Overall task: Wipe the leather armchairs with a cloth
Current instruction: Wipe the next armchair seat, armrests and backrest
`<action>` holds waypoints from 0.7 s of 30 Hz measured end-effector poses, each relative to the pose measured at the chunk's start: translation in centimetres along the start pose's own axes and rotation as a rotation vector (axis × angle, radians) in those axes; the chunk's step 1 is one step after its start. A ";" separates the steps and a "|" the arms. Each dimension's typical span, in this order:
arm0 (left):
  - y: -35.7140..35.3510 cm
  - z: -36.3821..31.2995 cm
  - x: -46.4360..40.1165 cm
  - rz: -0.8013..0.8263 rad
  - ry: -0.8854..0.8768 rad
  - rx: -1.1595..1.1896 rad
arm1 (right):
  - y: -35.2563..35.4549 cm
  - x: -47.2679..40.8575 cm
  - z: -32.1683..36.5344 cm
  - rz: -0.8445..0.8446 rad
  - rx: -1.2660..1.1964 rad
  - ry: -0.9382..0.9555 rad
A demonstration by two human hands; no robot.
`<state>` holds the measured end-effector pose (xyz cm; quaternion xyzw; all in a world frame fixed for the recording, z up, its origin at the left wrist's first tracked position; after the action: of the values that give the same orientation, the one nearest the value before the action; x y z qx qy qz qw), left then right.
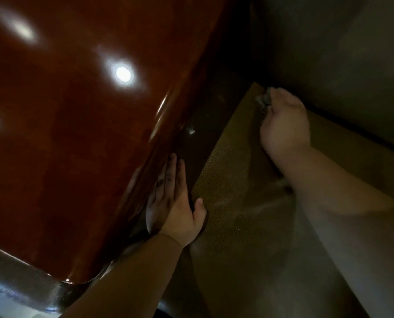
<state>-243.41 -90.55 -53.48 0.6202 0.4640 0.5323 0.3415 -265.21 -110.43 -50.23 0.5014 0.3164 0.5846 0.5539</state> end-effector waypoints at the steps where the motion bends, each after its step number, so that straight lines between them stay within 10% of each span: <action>1: -0.2 0.0 0.1 -0.010 -0.005 0.000 | -0.8 -0.1 1.5 -0.017 0.013 -0.062; 7: 0.1 0.0 -0.1 0.016 0.016 -0.001 | -4.7 2.9 10.8 0.313 0.131 0.351; 15: -1.0 0.1 0.1 -0.060 -0.005 0.020 | -3.6 -4.0 9.1 0.051 0.226 0.039; 21: 0.0 -0.2 0.0 -0.034 -0.006 0.021 | -3.2 5.3 9.8 0.311 0.101 0.383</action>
<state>-243.59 -90.52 -53.43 0.6173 0.4790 0.5196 0.3456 -254.33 -106.54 -48.98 0.4512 0.3633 0.7307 0.3614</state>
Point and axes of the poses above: each hand's wrist, its own x-axis away from the middle knuckle, its own y-axis out of the back of the hand, z = x × y, the point moved 2 cm from there along -x, towards the middle knuckle, and after that the axes turned 5 degrees about -y, right-handed, at the moved point
